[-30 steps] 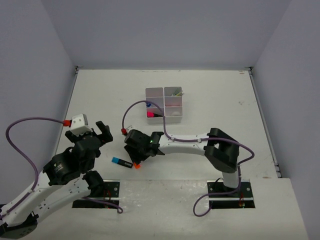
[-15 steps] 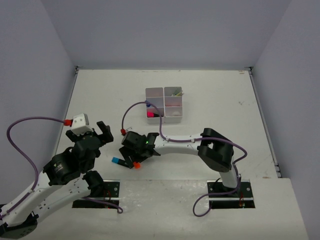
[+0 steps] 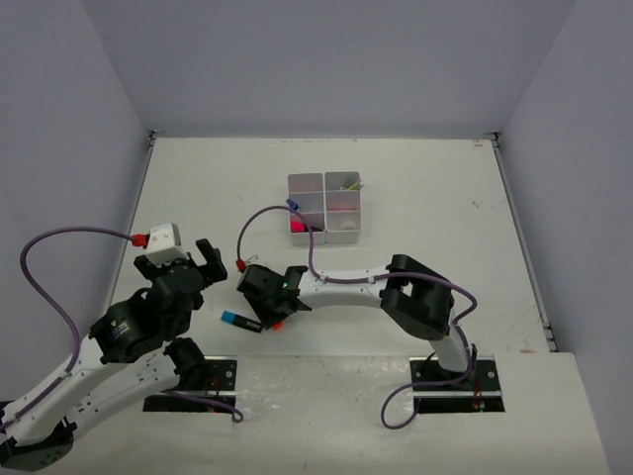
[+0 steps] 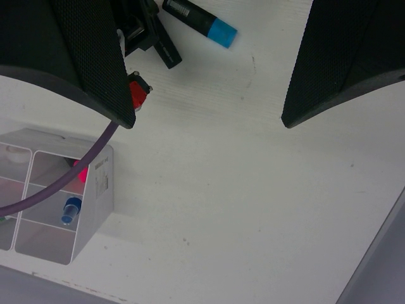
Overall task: Sort the stationery into containers
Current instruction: Pick up the pen from the center of the board.
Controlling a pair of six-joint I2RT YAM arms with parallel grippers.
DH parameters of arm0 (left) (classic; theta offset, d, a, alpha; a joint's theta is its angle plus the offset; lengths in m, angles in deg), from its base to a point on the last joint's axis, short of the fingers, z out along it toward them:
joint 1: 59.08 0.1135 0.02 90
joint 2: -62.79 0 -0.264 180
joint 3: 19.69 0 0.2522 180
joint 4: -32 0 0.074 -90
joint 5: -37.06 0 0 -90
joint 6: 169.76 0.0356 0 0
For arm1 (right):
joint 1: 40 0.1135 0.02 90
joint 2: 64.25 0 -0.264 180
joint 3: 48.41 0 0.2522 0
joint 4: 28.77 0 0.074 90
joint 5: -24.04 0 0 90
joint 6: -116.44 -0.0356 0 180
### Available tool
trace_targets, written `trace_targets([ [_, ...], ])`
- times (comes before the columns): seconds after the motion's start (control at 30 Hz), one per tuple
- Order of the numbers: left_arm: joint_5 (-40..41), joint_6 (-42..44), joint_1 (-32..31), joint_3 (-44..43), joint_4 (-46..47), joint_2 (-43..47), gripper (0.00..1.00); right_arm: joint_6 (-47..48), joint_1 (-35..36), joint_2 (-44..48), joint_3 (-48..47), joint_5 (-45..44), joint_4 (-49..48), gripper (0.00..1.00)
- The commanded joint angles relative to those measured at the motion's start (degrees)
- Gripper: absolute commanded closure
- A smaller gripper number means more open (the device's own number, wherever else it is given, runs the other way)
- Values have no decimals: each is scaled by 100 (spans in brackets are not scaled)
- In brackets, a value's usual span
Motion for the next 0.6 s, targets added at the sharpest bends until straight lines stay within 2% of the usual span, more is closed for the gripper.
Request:
trace_targets([
  [0.0, 84, -1, 31, -69, 177, 6, 0, 50, 47, -227, -382, -469, 342, 53],
  [0.2, 59, 28, 31, -69, 198, -7, 0, 325, 36, -483, -669, -566, 442, 58],
  [0.4, 41, 54, 31, -60, 216, 27, 0, 498, 18, -845, -1021, -645, 757, 66],
  [0.47, 33, 77, 31, -52, 238, 37, 0, 575, 25, -852, -1002, -645, 767, 71],
  [0.57, 14, 100, 31, -49, 259, 57, 0, 844, 16, -583, -841, -727, 611, 90],
])
